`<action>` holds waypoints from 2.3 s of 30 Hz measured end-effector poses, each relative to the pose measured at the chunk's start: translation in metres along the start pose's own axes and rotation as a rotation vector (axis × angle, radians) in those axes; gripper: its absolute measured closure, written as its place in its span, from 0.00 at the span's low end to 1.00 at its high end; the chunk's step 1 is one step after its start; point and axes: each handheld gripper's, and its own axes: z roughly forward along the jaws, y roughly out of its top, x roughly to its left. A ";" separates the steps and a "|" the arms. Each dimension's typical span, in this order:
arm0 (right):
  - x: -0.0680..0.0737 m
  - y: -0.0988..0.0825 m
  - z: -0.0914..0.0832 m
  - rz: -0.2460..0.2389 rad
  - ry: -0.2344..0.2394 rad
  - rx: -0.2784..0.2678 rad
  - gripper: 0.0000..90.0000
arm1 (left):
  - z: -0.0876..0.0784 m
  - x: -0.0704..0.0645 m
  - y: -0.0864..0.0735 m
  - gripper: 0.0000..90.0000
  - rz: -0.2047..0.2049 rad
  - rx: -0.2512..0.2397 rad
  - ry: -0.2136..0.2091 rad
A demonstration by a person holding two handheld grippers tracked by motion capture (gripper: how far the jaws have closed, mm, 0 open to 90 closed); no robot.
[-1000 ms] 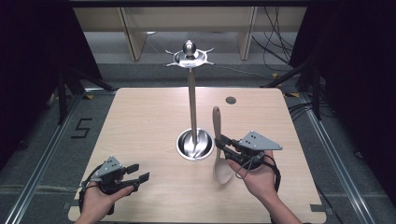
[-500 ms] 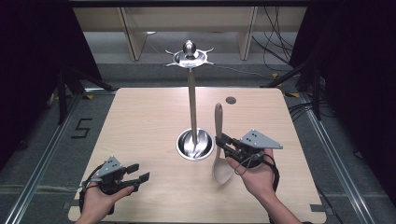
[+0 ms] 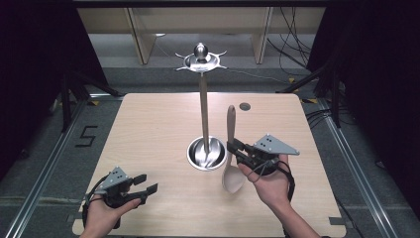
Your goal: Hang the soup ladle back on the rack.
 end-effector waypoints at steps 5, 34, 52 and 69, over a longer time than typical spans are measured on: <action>-0.006 0.007 -0.001 -0.019 0.004 -0.010 0.85 | 0.000 0.000 -0.001 0.44 -0.009 -0.001 0.005; -0.021 0.028 0.000 -0.040 0.022 -0.019 0.85 | -0.001 0.001 -0.001 0.44 -0.011 -0.005 0.009; -0.025 0.043 0.000 -0.054 0.007 -0.031 0.85 | -0.001 0.001 -0.001 0.44 -0.012 -0.006 0.011; -0.025 0.054 0.003 -0.053 0.021 -0.037 0.84 | -0.001 0.002 0.000 0.44 0.004 -0.007 0.004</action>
